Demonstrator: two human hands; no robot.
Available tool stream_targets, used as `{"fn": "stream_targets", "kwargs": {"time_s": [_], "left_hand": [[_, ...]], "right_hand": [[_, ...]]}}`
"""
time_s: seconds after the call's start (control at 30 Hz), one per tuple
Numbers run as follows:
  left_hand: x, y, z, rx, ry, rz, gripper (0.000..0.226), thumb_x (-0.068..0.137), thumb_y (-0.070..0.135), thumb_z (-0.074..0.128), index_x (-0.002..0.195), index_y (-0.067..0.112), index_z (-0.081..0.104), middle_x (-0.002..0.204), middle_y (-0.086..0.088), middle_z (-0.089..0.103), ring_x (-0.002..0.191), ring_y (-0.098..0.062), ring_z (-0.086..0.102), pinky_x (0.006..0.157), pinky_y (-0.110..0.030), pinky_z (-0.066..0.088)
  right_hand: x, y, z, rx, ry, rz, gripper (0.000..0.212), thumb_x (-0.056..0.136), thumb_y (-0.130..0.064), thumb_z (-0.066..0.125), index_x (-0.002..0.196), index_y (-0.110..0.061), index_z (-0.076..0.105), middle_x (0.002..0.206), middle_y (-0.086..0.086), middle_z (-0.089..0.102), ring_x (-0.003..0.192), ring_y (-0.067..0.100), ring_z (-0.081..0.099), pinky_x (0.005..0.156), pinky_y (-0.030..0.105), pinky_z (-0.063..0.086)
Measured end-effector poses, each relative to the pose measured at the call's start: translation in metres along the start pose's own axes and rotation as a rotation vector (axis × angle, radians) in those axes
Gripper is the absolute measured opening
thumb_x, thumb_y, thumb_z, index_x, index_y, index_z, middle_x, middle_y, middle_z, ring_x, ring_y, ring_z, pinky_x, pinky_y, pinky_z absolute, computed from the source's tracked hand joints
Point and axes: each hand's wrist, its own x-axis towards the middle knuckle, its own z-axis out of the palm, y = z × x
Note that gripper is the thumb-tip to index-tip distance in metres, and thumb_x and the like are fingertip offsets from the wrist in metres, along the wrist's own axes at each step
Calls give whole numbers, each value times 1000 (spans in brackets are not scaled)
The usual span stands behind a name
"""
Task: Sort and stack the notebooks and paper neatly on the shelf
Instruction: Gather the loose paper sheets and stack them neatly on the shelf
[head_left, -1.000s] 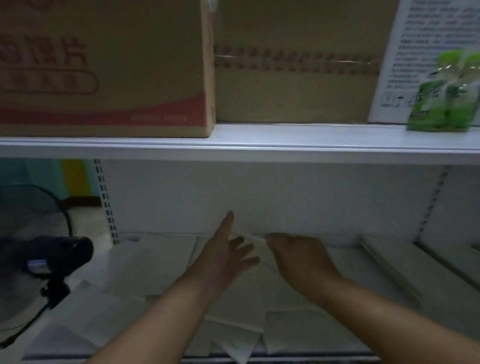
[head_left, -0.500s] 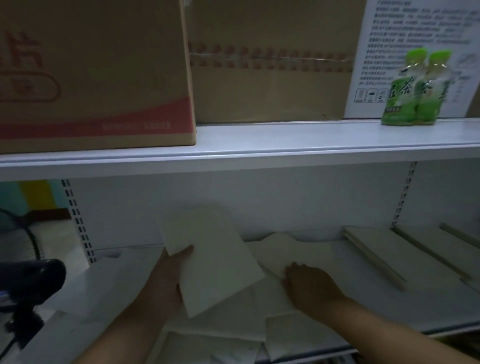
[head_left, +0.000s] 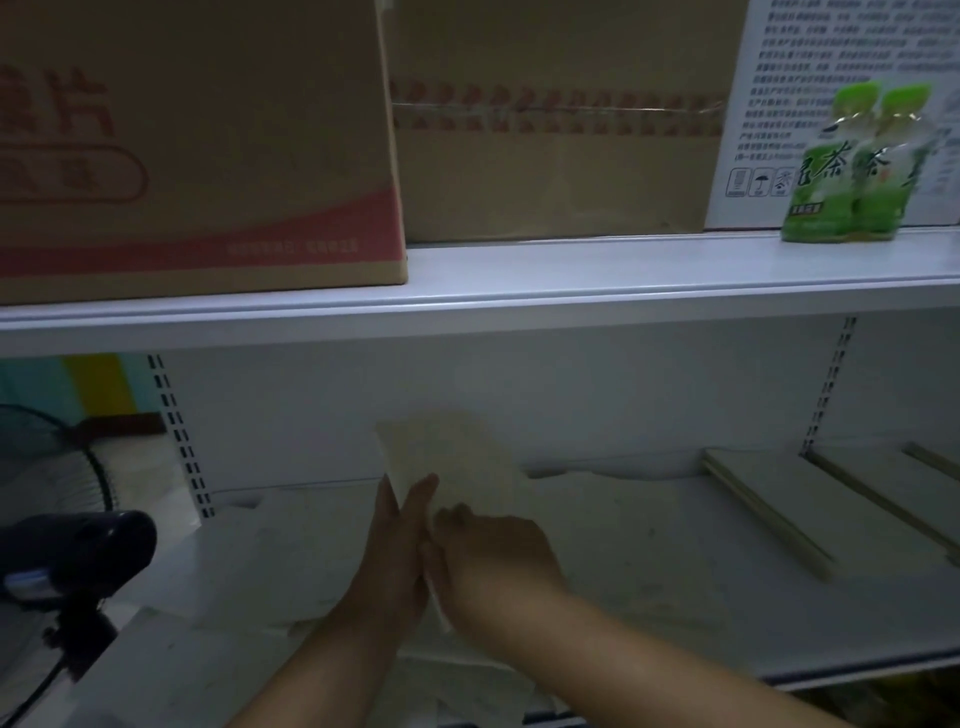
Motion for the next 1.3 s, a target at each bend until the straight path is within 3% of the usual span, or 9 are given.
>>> {"fn": "stream_targets", "kwargs": {"time_s": [0.1, 0.23, 0.37, 0.47, 0.63, 0.77, 1.0, 1.13, 1.3], "left_hand": [[0, 12, -22, 54, -21, -41, 21, 92, 4, 48, 105, 12, 62, 91, -14, 72, 69, -26, 70, 58, -33, 58], [8, 31, -47, 128, -4, -22, 19, 94, 9, 48, 104, 12, 64, 86, -7, 75, 69, -24, 72, 59, -37, 59], [22, 44, -67, 190, 36, -39, 24, 93, 13, 51, 114, 11, 62, 97, -12, 73, 74, -28, 71, 65, -43, 59], [23, 45, -69, 225, 60, -72, 29, 94, 15, 52, 121, 10, 59, 107, -17, 68, 85, -31, 67, 77, -45, 55], [8, 48, -63, 291, 80, -95, 32, 93, 15, 54, 124, 8, 57, 110, -19, 66, 97, -37, 64, 86, -48, 50], [-14, 42, -30, 343, 8, -87, 23, 93, 8, 51, 115, 11, 58, 94, -12, 69, 74, -25, 67, 55, -32, 58], [-52, -11, 91, 339, -9, -58, 29, 98, 29, 46, 118, 9, 55, 89, -3, 64, 68, -12, 60, 51, -21, 45], [-72, -61, 138, 318, -68, -127, 22, 92, 9, 55, 113, 4, 59, 103, -18, 67, 77, -23, 68, 66, -25, 52], [-98, -120, 209, 184, -250, -328, 43, 78, 12, 59, 120, 3, 58, 108, -26, 67, 97, -41, 65, 81, -45, 52]], "right_hand": [[-6, 13, 9, 331, -74, -176, 42, 92, -41, 33, 113, -18, 60, 115, 6, 64, 101, 26, 62, 77, 34, 47], [-31, 72, 26, 377, -260, -28, 86, 83, -56, 58, 150, -29, 11, 157, -14, 10, 145, 6, 8, 119, 24, 5], [-42, 100, 41, 97, -547, -45, 105, 69, -81, 32, 152, -23, 1, 159, -8, -9, 145, 9, -12, 116, 36, -12], [-41, 103, 47, 141, -555, -1, 79, 91, -61, 36, 152, -24, 3, 159, -10, -7, 146, 8, -8, 118, 36, -8], [-40, 110, 40, 384, -198, 245, 54, 98, -50, 24, 146, -26, 30, 151, -8, 34, 137, 13, 35, 110, 21, 25], [-35, 119, 17, 420, 194, 302, 43, 101, -38, 30, 138, -24, 46, 138, -1, 53, 123, 17, 52, 96, 20, 37], [-74, 103, -12, 342, 43, -101, 57, 69, -47, 38, 108, -18, 68, 107, -3, 72, 92, 11, 70, 61, 18, 55], [-121, 159, -37, 245, -41, -195, 72, 90, -63, 35, 135, -9, 49, 148, 4, 41, 136, 16, 38, 105, 23, 35], [-199, 271, -55, 703, 20, 600, 80, 89, -57, 47, 150, -15, 18, 156, -10, 9, 144, 15, 17, 115, 26, 17]]}}
